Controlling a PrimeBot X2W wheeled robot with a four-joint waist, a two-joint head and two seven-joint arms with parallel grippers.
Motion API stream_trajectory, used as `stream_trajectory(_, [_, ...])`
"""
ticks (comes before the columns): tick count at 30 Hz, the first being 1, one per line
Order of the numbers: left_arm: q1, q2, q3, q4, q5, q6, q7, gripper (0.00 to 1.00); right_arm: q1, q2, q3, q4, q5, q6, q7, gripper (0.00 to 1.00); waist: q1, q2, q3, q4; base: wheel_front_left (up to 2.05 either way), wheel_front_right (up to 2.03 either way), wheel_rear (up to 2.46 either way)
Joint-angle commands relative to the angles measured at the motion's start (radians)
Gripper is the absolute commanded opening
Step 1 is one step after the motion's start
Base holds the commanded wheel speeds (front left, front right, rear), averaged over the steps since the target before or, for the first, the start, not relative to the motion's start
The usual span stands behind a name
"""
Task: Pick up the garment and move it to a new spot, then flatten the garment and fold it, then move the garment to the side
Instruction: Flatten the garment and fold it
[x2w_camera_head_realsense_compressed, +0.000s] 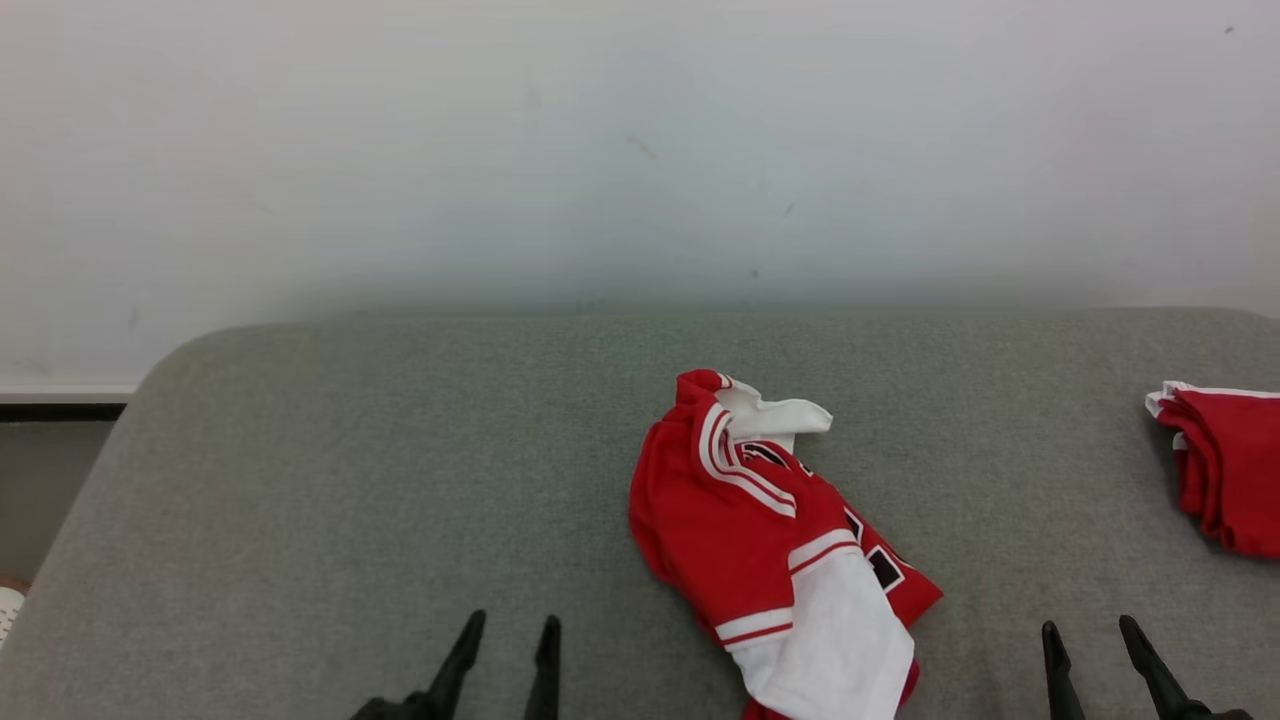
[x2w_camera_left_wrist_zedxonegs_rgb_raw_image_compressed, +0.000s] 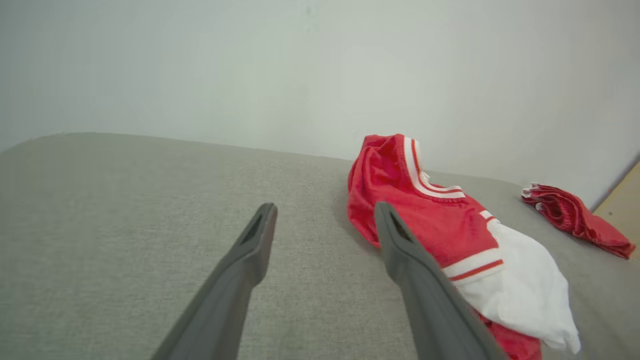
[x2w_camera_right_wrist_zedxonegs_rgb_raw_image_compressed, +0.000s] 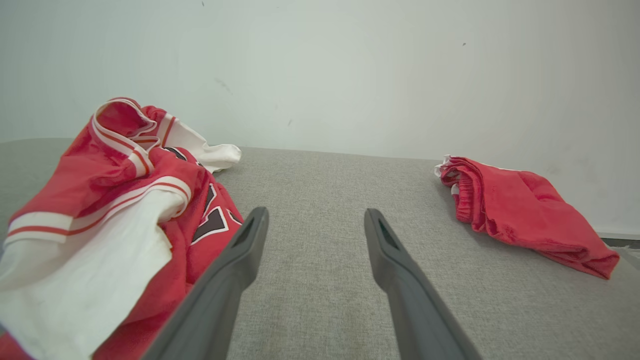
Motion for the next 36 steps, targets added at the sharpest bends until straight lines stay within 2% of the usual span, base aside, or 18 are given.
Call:
stream_trajectory(1, [-0.019, 0.003, -0.011, 0.007, -0.004, -0.005, 0.000, 1.00, -0.010, -0.001, 0.001, 0.001, -0.008, -0.003, 0.000, 1.00, 0.0000, 0.0000, 0.007, -0.013, 0.00, 0.00, 0.00])
stream_trajectory(8, [-0.142, 0.003, -0.207, 0.131, -0.015, 0.005, 0.000, 1.00, -0.044, -0.001, 0.026, -0.002, -0.006, -0.003, 0.000, 1.00, 0.0000, 0.0000, 0.039, -0.088, 0.00, 0.00, 0.00])
stream_trajectory(14, [-0.233, 0.004, -0.305, 0.254, -0.033, 0.045, 0.000, 1.00, -0.070, -0.001, 0.038, -0.001, 0.001, -0.003, 0.000, 1.00, 0.0000, 0.0000, 0.077, -0.166, 0.00, 0.00, 0.00])
stream_trajectory(23, [-0.318, 0.004, -0.357, 0.371, -0.062, 0.095, 0.000, 1.00, -0.087, -0.001, 0.029, 0.000, 0.007, -0.003, 0.000, 1.00, 0.0000, 0.0000, 0.128, -0.231, 0.00, 0.00, 0.00])
stream_trajectory(27, [-0.333, 0.004, -0.369, 0.393, -0.066, 0.101, 0.000, 1.00, -0.092, -0.001, 0.026, -0.001, 0.008, -0.003, 0.000, 1.00, 0.0000, 0.0000, 0.135, -0.242, 0.00, 0.00, 0.00])
stream_trajectory(33, [-0.350, 0.003, -0.349, 0.433, -0.061, 0.135, 0.000, 1.00, -0.096, -0.001, 0.029, 0.001, 0.009, -0.003, 0.000, 1.00, 0.0000, 0.0000, 0.140, -0.249, 0.00, 0.00, 0.00])
stream_trajectory(36, [-0.355, 0.004, -0.341, 0.454, -0.060, 0.130, 0.000, 1.00, -0.098, -0.001, 0.026, -0.002, 0.008, -0.003, 0.000, 1.00, 0.0000, 0.0000, 0.146, -0.246, 0.00, 0.00, 0.00])
